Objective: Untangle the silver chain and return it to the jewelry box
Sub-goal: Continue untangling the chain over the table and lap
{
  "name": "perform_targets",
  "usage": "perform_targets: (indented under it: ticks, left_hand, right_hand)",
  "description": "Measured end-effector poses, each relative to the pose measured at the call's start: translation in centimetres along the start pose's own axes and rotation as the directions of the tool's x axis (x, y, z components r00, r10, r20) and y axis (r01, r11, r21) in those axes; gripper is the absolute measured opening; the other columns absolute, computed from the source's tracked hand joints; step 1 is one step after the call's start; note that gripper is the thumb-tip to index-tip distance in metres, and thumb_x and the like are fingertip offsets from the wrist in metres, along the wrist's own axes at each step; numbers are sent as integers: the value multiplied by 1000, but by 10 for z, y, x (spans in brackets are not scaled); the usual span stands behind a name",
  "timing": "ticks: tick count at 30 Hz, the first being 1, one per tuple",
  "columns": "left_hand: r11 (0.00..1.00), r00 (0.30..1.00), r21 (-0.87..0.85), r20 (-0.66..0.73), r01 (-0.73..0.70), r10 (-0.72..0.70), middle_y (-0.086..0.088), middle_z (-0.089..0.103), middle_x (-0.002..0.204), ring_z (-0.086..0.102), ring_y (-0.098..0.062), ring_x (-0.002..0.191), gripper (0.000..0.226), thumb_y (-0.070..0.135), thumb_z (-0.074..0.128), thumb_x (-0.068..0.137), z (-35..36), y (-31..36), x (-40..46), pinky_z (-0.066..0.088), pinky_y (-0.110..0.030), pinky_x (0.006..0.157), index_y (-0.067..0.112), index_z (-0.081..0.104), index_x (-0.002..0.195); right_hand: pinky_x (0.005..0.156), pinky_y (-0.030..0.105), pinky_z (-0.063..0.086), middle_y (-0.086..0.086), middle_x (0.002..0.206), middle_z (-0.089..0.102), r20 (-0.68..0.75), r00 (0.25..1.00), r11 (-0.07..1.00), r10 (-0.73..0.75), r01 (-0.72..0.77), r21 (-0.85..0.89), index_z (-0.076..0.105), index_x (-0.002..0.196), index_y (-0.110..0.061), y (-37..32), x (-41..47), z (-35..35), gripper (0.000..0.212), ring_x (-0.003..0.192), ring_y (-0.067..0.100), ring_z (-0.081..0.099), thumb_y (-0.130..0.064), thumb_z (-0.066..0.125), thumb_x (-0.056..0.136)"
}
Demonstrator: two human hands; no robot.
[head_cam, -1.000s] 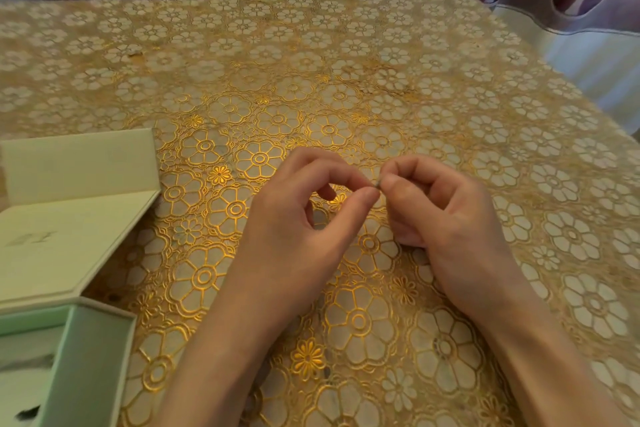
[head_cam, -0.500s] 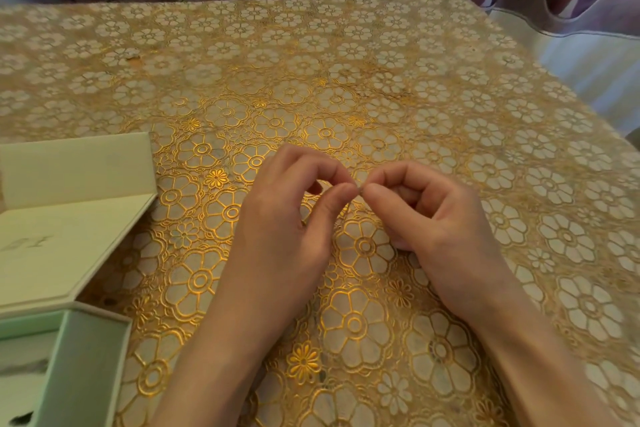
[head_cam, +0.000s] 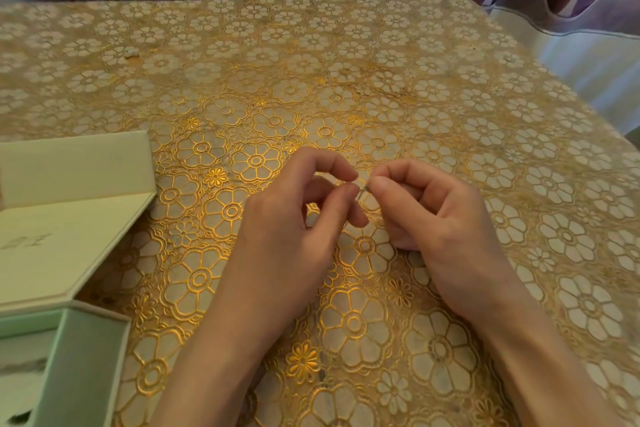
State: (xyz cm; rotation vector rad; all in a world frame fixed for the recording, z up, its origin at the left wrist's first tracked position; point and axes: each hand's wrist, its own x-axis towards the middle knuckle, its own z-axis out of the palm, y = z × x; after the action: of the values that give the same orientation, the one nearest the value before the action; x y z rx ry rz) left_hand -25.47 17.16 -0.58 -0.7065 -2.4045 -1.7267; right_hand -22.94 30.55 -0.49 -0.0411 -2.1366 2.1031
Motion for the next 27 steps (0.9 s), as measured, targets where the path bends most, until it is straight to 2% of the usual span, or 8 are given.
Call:
perform_targets:
  ticks: [3,7,19,27]
  left_hand:
    - [1000,1000,13,12,-26,26,13,68,66,52,4,53,5,24,59,83,0,1,0,32,-7,52,25,55,86]
    - [997,998,54,4,-56,55,15,67,64,50,9,53,8,18,62,83,-1,1,0,30,-2,53,24,57,84]
    - [998,1000,58,-10,-22,23,13,66,59,49,7,48,2,25,62,81,0,0,0,31,-3,52,26,60,82]
    - [997,999,72,-41,-2,5,11,64,61,51,-3,52,4,25,60,80,0,-3,0,34,-10,52,27,57,79]
  right_hand:
    - [41,14,23,-11,45,40,6,1000,1000,0,0,18,61,69,-20,0,0,0,11,45,4,27,-24,55,78]
    - [40,14,22,-12,43,42,6,1000,999,-1,1,37,60,70,-20,0,1,0,11,44,3,27,-23,55,78]
    - [40,13,23,-11,44,41,1,1000,999,-6,6,45,60,70,-21,1,2,1,9,43,3,27,-23,57,77]
    - [41,12,25,-12,46,40,13,1000,999,-14,14,31,59,71,-20,1,1,0,8,44,3,28,-23,56,78]
